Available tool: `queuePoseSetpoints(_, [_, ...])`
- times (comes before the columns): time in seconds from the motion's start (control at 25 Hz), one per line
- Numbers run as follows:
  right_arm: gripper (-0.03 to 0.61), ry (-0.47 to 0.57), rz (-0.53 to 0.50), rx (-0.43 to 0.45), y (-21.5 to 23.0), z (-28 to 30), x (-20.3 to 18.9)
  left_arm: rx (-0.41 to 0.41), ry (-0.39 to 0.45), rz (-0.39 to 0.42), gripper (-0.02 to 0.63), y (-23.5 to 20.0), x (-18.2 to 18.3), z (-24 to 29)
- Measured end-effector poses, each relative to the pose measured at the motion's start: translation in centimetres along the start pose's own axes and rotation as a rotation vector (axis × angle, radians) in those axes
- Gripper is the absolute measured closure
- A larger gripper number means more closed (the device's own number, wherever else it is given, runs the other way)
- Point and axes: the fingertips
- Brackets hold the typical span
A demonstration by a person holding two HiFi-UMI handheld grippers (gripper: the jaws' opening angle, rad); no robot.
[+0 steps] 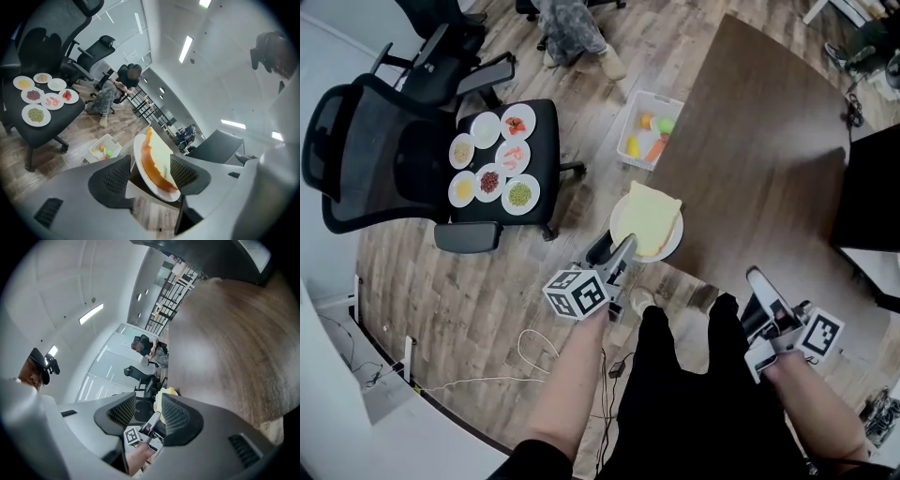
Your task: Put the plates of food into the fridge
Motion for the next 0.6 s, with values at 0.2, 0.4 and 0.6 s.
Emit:
queuePoseSetpoints(0.2, [0.399,0.019,0.004,-0.005,0.3,-1.1,0.6,-0.003,-0.041,-0.015,0.397,0.1,-0.3,0.4])
queuePoseSetpoints(0.4, [0.399,0.036,0.016,-0.003,0.4,-1.9,1.0,-0.032,-0.004,-0.059,0.455,1.0,0.8,-0.9])
queuePoseSetpoints(0.6, [0.398,0.045,0.034,0.020,0.5,-2.2,0.6,-0.117,0.033,-0.168,0.497,2.4,0.4,-1.6])
Point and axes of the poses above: the fingertips, and each gripper's own axes: z forward along the fingers, y to its right, x out of its top, and after that the axes turned 3 degrees about -x, right-handed
